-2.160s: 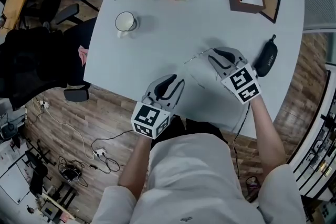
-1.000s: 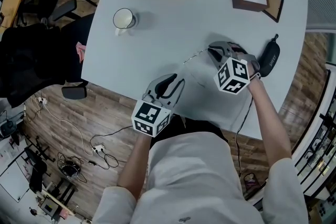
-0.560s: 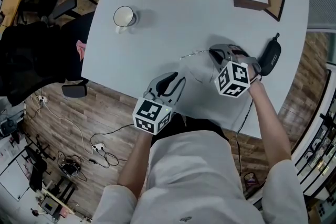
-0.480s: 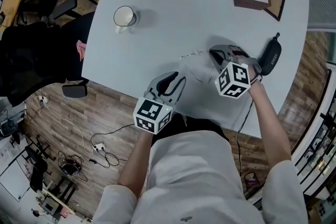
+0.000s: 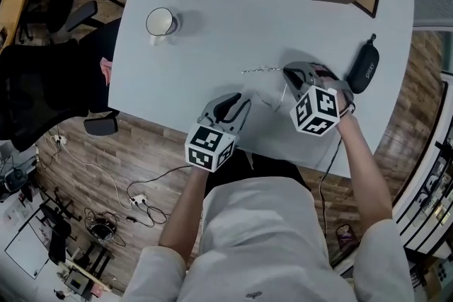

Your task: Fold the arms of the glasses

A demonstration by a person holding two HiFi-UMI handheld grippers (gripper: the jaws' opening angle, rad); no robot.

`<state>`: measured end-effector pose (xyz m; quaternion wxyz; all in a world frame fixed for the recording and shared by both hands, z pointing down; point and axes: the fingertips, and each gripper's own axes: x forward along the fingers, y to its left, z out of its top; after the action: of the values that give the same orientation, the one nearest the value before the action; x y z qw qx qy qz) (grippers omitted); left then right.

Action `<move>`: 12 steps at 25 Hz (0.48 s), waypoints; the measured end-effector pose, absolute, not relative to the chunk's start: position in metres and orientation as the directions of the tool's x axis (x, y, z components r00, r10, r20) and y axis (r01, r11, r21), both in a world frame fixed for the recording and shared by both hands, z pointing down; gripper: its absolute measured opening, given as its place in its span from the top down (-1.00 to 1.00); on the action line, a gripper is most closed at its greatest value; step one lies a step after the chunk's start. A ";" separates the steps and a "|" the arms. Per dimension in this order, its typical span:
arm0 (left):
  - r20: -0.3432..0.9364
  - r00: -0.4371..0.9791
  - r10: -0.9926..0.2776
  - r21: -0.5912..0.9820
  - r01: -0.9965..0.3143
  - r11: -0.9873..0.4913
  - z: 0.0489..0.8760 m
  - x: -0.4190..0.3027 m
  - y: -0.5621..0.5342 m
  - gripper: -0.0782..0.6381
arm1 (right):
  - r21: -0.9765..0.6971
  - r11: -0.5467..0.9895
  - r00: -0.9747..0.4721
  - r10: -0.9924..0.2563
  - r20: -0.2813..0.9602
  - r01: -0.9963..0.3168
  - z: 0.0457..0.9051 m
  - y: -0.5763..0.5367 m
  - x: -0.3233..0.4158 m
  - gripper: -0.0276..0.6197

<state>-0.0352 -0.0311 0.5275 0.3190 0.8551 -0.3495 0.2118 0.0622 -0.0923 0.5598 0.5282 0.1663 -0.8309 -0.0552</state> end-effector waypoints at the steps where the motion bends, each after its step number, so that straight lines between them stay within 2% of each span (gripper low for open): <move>1: 0.591 0.666 -0.456 0.397 -0.732 -0.554 0.532 -0.035 -0.032 0.47 | 0.265 0.937 -0.385 -0.336 0.859 -0.226 0.560 -0.092 0.063 0.87; 12: 0.635 0.667 -0.390 0.371 -0.706 -0.604 0.558 -0.017 -0.035 0.60 | 0.260 0.923 -0.370 -0.356 0.858 -0.283 0.557 -0.081 0.072 0.87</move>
<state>-0.0174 -0.0352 0.5585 0.3104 0.8586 -0.3190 0.2543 0.0718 -0.0814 0.5573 0.5270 0.1932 -0.8269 -0.0344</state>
